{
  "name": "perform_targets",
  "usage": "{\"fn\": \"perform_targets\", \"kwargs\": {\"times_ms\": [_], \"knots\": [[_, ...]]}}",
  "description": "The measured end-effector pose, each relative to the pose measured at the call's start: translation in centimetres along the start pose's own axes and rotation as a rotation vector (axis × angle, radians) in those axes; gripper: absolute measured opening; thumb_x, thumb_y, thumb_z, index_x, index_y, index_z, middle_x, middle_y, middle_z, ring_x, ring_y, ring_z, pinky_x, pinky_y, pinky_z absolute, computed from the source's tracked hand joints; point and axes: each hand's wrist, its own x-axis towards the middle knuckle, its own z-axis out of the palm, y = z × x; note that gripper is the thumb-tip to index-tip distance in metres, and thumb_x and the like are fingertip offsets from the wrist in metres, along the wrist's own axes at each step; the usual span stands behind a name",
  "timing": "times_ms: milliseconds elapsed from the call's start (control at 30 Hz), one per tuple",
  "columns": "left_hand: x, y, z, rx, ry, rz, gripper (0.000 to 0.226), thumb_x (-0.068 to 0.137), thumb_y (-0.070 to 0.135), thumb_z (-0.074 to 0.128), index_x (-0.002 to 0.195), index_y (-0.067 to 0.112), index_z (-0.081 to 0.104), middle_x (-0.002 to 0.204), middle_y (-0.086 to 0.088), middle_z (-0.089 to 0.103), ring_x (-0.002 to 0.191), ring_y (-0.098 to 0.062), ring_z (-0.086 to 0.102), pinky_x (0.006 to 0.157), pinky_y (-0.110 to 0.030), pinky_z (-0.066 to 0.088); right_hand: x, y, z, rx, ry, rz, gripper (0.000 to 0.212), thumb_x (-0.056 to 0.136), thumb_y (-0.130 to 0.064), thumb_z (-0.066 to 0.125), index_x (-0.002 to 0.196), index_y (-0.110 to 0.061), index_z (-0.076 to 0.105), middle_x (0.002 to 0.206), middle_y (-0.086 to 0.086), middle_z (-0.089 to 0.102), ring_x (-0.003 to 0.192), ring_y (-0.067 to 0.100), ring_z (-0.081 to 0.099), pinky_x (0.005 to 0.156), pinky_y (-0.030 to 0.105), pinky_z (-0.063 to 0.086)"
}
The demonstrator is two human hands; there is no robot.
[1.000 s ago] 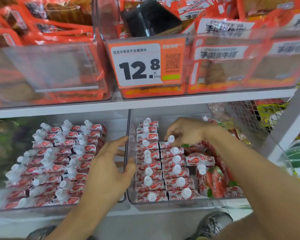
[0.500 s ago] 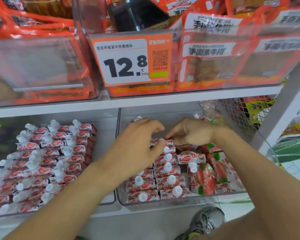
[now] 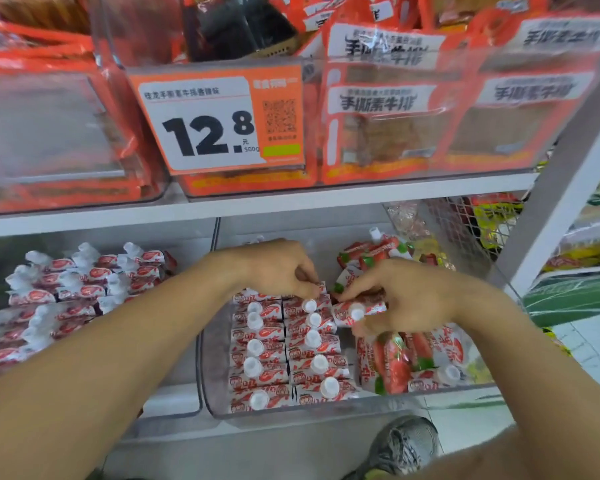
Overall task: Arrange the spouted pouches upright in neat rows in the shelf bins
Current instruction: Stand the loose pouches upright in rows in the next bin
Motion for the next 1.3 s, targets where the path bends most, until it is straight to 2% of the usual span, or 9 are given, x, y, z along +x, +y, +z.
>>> {"fn": "perform_targets", "kwargs": {"times_ms": [100,267,367,500,633,833,1033,1167,1300], "knots": [[-0.3,-0.1,0.0,-0.038,-0.023,-0.03,0.037,0.091,0.044,0.062,0.121,0.023,0.067,0.119,0.007,0.069,0.106,-0.008,0.063,0.099,-0.031,0.049,-0.4,1.5,-1.1,0.122,0.237,-0.053,0.039,0.095,-0.041,0.057,0.068,-0.014,0.057,0.056,-0.006,0.046,0.051,0.006,0.041,0.056,0.029,0.035],[-3.7,-0.5,0.0,0.103,0.067,-0.048,0.062,0.085,0.058,0.06,0.135,0.023,0.053,0.138,0.005,0.054,0.126,-0.013,0.049,0.108,-0.032,0.039,1.2,2.1,-1.5,0.22,0.643,-0.069,0.036,0.098,-0.037,0.054,0.076,-0.008,0.056,0.057,0.001,0.05,0.05,0.01,0.042,0.054,0.033,0.036],[-7.7,-0.7,1.5,0.146,0.421,0.0,0.054,0.085,0.055,0.063,0.13,0.025,0.057,0.135,0.008,0.053,0.131,-0.011,0.041,0.113,-0.029,0.031,5.1,1.3,-0.9,0.127,0.606,-0.1,0.021,0.095,-0.032,0.061,0.103,-0.013,0.066,0.089,0.001,0.07,0.081,0.014,0.062,0.07,0.03,0.046],[-11.9,-0.7,4.8,-0.126,0.889,-0.163,0.04,0.084,0.031,0.069,0.123,0.027,0.059,0.129,0.012,0.048,0.118,0.002,0.044,0.103,0.001,0.02,10.4,-0.2,0.6,0.034,0.447,-0.064,0.016,0.096,-0.029,0.06,0.097,-0.013,0.061,0.086,0.003,0.063,0.081,0.024,0.058,0.069,0.03,0.042],[-13.4,-1.3,6.7,-0.436,0.919,-0.283,0.052,0.081,0.025,0.071,0.124,0.046,0.05,0.119,0.024,0.057,0.105,0.011,0.055,0.093,-0.012,0.042,11.2,-0.8,0.5,0.075,0.181,-0.048,0.025,0.095,-0.036,0.06,0.098,-0.011,0.059,0.092,0.006,0.062,0.086,0.025,0.058,0.074,0.034,0.045],[-12.9,-1.2,7.0,-0.508,0.96,-0.306,0.055,0.079,0.02,0.069,0.13,0.036,0.056,0.119,0.022,0.061,0.109,0.006,0.059,0.098,-0.025,0.05,10.6,-0.9,-0.1,0.176,0.056,-0.006,0.018,0.095,-0.029,0.062,0.11,-0.019,0.066,0.107,-0.001,0.07,0.101,0.018,0.065,0.096,0.039,0.051],[-12.8,-1.1,7.6,-0.583,0.987,-0.283,0.052,0.077,0.032,0.063,0.127,0.042,0.054,0.117,0.035,0.055,0.109,0.019,0.053,0.088,-0.001,0.042,8.7,0.5,-1.2,0.208,0.124,0.072,0.046,0.094,0.003,0.044,0.131,-0.02,0.06,0.136,-0.005,0.055,0.127,0.011,0.05,0.098,0.022,0.041],[-12.5,-1.2,8.3,-0.671,1.047,-0.278,0.051,0.085,0.011,0.068,0.125,0.041,0.056,0.117,0.028,0.059,0.1,0.02,0.056,0.083,0.002,0.041,7.7,1.9,-2.1,0.148,0.374,0.079,0.029,0.083,-0.016,0.077,0.111,-0.018,0.071,0.114,-0.003,0.069,0.111,0.014,0.063,0.093,0.025,0.048],[-12.6,-1.2,8.4,-0.701,1.048,-0.255,0.047,0.085,0.017,0.068,0.125,0.04,0.057,0.111,0.037,0.057,0.104,0.012,0.059,0.083,0.002,0.041,7.9,2.3,-2.1,-0.11,0.092,0.203,0.076,0.058,-0.042,0.092,0.127,-0.029,0.062,0.138,-0.009,0.055,0.126,0.014,0.051,0.108,0.033,0.04]]}}
